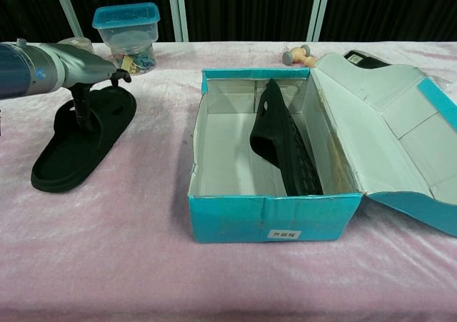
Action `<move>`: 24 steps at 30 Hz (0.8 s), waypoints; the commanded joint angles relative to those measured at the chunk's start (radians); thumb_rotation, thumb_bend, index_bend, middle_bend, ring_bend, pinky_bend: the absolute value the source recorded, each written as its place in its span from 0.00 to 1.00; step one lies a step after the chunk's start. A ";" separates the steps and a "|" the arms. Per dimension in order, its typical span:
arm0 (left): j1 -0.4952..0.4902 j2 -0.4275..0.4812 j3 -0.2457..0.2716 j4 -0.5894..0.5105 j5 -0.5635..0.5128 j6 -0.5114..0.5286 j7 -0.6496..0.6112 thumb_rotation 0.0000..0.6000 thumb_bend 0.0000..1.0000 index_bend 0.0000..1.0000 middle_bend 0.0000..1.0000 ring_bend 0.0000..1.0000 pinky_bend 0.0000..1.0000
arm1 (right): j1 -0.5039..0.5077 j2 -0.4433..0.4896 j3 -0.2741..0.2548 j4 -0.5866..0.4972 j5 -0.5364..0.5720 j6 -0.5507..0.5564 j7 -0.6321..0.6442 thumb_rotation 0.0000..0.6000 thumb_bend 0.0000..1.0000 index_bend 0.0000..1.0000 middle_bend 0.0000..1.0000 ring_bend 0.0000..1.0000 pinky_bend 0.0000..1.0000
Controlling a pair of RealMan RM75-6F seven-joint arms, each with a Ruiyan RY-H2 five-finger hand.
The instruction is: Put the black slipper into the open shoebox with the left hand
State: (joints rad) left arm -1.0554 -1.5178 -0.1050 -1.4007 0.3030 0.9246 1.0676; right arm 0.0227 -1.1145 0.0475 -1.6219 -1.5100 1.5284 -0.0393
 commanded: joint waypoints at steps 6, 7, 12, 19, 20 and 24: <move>-0.036 -0.049 0.001 0.074 -0.058 -0.069 -0.011 1.00 0.00 0.00 0.12 0.00 0.00 | -0.003 0.002 0.002 0.000 0.011 -0.003 -0.001 1.00 0.24 0.03 0.06 0.00 0.05; -0.038 -0.052 -0.001 0.079 -0.063 -0.081 -0.017 1.00 0.00 0.00 0.13 0.00 0.00 | -0.003 0.002 0.003 0.000 0.011 -0.003 -0.002 1.00 0.24 0.03 0.06 0.00 0.05; -0.041 -0.066 -0.009 0.121 -0.045 -0.144 -0.079 1.00 0.00 0.03 0.26 0.08 0.00 | -0.005 0.001 0.004 -0.002 0.009 0.001 -0.003 1.00 0.24 0.03 0.06 0.00 0.05; 0.005 -0.037 -0.038 0.109 0.059 -0.126 -0.228 1.00 0.00 0.05 0.37 0.17 0.00 | -0.007 0.001 0.003 0.000 0.008 0.003 0.000 1.00 0.24 0.03 0.06 0.00 0.06; 0.018 -0.025 -0.046 0.097 0.078 -0.122 -0.261 1.00 0.00 0.05 0.38 0.18 0.00 | -0.007 0.000 0.003 0.001 0.008 0.002 0.001 1.00 0.24 0.03 0.06 0.00 0.06; 0.080 0.037 -0.083 0.033 0.160 -0.126 -0.412 1.00 0.00 0.07 0.40 0.19 0.03 | -0.004 -0.002 0.003 0.005 0.004 -0.002 0.004 1.00 0.24 0.03 0.06 0.00 0.06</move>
State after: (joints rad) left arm -1.0224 -1.5265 -0.1577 -1.3221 0.4021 0.7977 0.7475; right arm 0.0182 -1.1168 0.0504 -1.6175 -1.5060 1.5269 -0.0352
